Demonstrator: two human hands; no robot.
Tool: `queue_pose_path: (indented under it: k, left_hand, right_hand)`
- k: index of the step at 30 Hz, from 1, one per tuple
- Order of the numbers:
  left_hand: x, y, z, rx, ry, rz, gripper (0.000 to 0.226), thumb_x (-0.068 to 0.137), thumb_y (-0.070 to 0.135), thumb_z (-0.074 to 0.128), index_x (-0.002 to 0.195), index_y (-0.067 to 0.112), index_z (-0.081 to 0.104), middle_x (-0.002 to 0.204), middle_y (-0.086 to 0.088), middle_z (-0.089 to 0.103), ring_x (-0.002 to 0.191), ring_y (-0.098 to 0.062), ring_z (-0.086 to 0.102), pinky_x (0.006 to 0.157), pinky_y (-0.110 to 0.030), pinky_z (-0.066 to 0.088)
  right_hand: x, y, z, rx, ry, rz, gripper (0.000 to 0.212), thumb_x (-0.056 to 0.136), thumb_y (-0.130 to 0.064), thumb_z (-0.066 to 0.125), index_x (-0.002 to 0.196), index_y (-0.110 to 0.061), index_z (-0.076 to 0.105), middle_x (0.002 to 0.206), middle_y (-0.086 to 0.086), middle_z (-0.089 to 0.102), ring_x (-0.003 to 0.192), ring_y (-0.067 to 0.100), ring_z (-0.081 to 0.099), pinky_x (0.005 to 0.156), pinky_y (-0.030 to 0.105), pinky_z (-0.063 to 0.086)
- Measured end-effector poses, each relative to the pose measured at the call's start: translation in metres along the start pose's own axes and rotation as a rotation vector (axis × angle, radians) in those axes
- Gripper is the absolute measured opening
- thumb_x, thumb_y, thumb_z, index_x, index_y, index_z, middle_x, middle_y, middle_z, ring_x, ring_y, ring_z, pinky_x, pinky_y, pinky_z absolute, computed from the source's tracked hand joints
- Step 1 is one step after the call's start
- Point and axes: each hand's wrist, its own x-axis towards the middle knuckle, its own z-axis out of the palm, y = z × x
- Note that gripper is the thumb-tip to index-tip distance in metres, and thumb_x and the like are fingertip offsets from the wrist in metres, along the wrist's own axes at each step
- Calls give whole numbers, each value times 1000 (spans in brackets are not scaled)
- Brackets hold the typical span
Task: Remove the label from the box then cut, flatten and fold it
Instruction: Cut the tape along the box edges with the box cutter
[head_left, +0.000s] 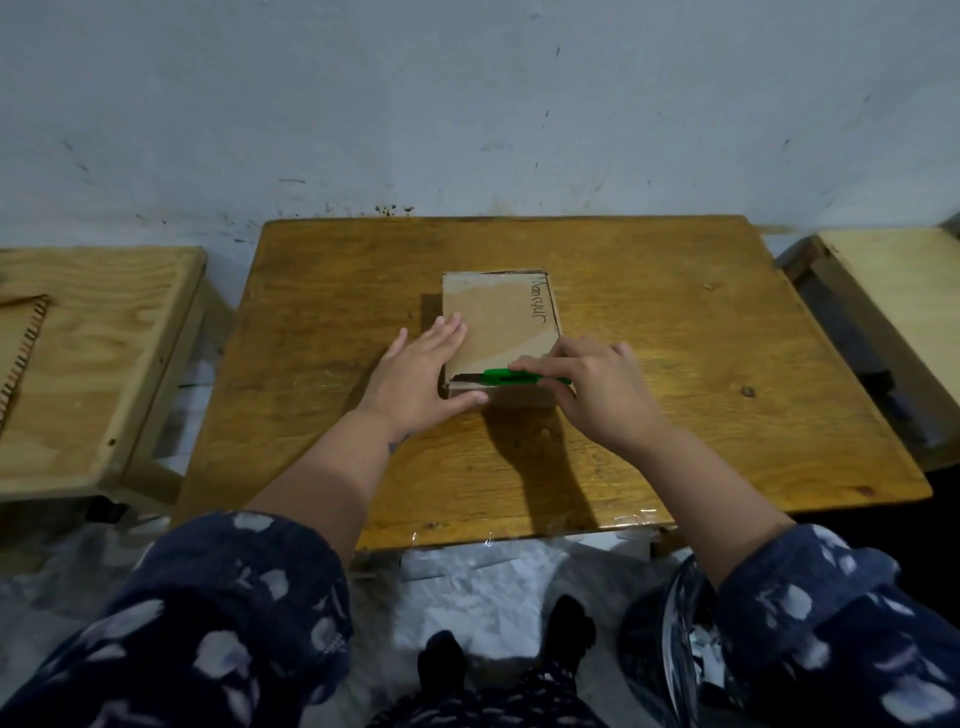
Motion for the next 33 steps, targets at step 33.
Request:
queue_pose_path:
  k: [33]
  left_hand:
    - [13, 25, 2, 219, -65, 138, 89, 87, 67, 40, 153, 22, 2, 162, 2, -1, 147, -14, -3, 120, -48, 2]
  right_hand:
    - [-16, 13, -8, -205, 116, -27, 35, 89, -20, 56, 120, -35, 61, 91, 1, 55, 86, 23, 50, 72, 39, 33]
